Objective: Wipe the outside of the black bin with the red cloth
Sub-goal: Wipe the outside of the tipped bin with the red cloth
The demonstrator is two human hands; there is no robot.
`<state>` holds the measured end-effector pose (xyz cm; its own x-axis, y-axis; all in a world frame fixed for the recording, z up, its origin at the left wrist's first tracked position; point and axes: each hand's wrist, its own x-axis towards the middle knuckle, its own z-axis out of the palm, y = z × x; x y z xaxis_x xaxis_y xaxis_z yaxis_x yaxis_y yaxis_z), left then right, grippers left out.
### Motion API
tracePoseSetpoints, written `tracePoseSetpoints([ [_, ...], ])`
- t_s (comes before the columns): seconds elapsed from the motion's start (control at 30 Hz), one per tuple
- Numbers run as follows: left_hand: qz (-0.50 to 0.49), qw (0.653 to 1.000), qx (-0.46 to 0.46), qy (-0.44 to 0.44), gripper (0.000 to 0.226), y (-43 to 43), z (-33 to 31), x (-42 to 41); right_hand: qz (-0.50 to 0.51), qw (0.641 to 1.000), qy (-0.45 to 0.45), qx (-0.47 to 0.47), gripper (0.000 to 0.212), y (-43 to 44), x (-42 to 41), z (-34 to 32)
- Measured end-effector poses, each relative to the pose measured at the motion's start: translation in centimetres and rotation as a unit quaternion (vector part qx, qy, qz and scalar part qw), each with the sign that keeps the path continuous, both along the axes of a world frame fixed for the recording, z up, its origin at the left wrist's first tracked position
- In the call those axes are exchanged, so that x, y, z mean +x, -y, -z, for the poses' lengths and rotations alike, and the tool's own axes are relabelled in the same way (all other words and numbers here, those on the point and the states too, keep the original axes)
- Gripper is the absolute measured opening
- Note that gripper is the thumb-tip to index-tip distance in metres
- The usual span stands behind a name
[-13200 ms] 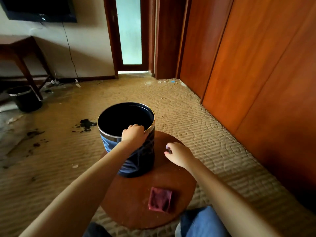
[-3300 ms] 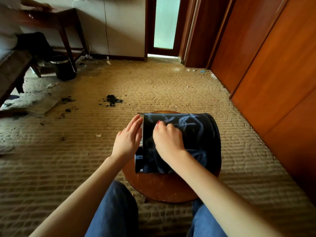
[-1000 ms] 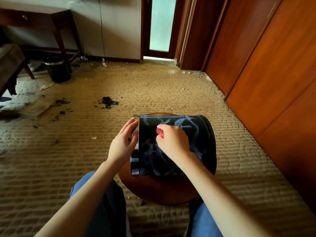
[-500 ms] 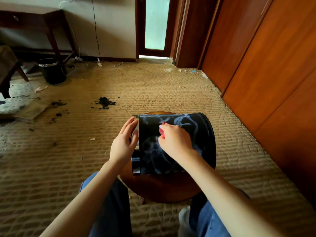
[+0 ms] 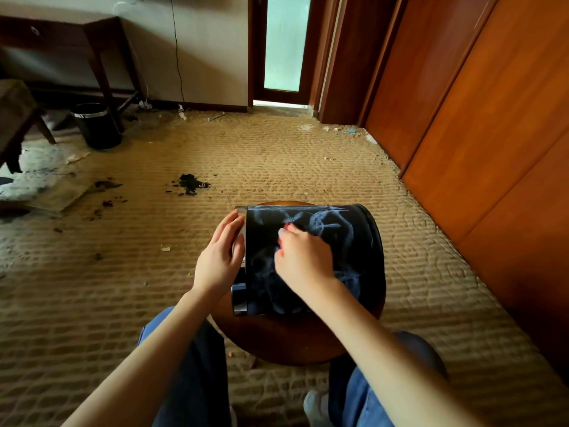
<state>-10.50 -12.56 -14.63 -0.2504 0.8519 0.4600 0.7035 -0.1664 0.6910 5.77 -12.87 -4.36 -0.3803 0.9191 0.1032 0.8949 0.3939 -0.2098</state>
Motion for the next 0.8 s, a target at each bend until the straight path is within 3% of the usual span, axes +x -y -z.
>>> tracePoseSetpoints([
  [0.17,0.005,1.000,0.005,-0.017,0.055,0.5,0.0,0.0,-0.069,0.997,-0.015,-0.011,0.038,0.8,-0.9,0.8],
  [0.37,-0.004,1.000,0.003,-0.019,0.047,0.7,-0.3,0.3,0.050,0.999,-0.020,-0.009,0.029,-1.2,3.6,0.0],
  [0.43,-0.005,1.000,0.001,-0.025,0.047,0.8,-0.3,0.3,0.027,1.000,0.004,0.005,0.023,-0.3,1.6,0.2],
  [0.57,-0.006,0.999,0.003,-0.045,0.050,1.1,-0.3,0.2,-0.054,0.999,0.002,0.002,0.036,1.3,-0.9,0.9],
  [0.8,-0.021,0.999,-0.014,-0.033,0.038,0.8,-0.5,0.3,0.040,0.999,-0.016,0.000,0.022,-0.6,1.6,-0.2],
])
